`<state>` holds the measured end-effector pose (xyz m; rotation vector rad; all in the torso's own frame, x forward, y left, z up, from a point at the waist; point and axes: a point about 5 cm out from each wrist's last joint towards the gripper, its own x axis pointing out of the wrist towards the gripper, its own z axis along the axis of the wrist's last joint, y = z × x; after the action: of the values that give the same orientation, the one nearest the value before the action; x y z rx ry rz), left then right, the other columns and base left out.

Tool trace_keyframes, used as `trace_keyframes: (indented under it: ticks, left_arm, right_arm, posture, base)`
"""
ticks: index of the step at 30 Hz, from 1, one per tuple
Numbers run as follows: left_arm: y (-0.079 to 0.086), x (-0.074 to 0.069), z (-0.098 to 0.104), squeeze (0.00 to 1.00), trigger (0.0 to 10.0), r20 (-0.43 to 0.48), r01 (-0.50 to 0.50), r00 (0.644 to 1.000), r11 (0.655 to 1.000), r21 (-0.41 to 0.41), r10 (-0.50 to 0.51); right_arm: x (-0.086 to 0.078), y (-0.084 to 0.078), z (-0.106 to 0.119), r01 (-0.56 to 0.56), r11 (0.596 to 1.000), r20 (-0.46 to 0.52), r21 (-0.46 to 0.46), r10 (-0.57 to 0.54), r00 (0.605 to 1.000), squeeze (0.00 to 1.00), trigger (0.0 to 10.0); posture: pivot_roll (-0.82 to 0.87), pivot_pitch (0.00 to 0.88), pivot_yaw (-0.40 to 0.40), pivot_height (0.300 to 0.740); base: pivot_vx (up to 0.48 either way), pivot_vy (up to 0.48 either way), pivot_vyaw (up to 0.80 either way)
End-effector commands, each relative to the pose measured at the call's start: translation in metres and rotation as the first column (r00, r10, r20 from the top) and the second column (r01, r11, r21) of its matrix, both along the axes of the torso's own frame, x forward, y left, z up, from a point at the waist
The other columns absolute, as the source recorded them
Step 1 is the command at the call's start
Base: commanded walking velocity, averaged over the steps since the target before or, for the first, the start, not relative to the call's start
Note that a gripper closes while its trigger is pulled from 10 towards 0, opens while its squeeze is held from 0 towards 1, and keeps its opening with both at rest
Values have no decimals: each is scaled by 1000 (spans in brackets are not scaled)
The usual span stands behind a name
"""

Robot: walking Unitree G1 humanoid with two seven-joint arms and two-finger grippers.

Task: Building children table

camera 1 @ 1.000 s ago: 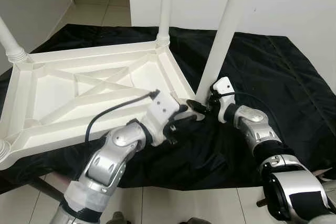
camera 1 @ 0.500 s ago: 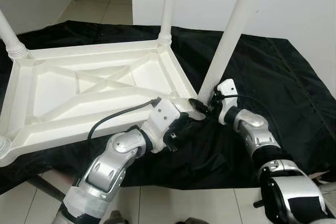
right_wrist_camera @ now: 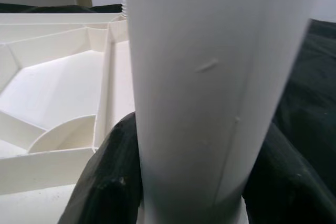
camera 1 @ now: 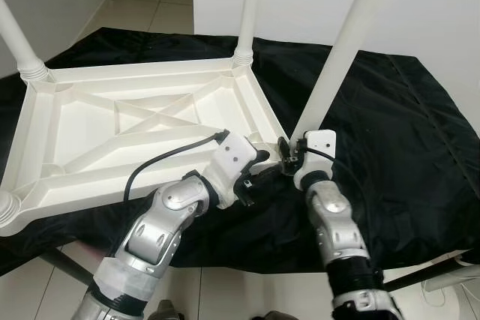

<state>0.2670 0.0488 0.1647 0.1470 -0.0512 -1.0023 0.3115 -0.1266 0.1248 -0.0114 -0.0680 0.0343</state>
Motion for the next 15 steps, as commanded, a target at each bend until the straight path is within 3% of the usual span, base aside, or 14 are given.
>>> trace_keyframes:
  ticks: [1,5,6,9,10,15]
  left_arm:
    - [0,1,1,0,10000,3,14,1000,1000,-2,-14]
    - [1,-1,2,0,10000,2,13,1000,1000,-2,-13]
    - [2,-2,1,0,10000,-1,13,1000,1000,-2,-13]
    - [2,-2,0,0,10000,-3,13,1000,1000,-2,-13]
    - [1,-3,0,0,10000,-5,14,1000,1000,-3,-14]
    - [-2,-3,2,0,10000,-9,18,1000,1000,-13,-18]
  right_arm:
    - [-1,-7,5,41,999,20,-22,-41,999,0,10000]
    - [-3,-6,7,30,999,19,-24,-29,999,0,10000]
    - [-6,-6,8,16,1000,14,-13,-16,1000,580,10000]
    - [-8,-6,9,7,1000,10,-6,-7,1000,580,10000]
    - [-10,-8,12,-15,1000,14,0,15,1000,1000,10000]
    - [-3,-27,22,-90,996,42,-16,91,995,1000,10000]
  posture:
    - [-55,0,-67,740]
    - [-54,0,-66,740]
    - [-56,0,-67,740]
    - [-56,0,-67,740]
    - [-56,0,-67,740]
    - [-59,0,-69,740]
  base:
    - [0,0,0]
    - [0,0,0]
    - [0,0,0]
    - [0,0,0]
    - [0,0,0]
    - [0,0,0]
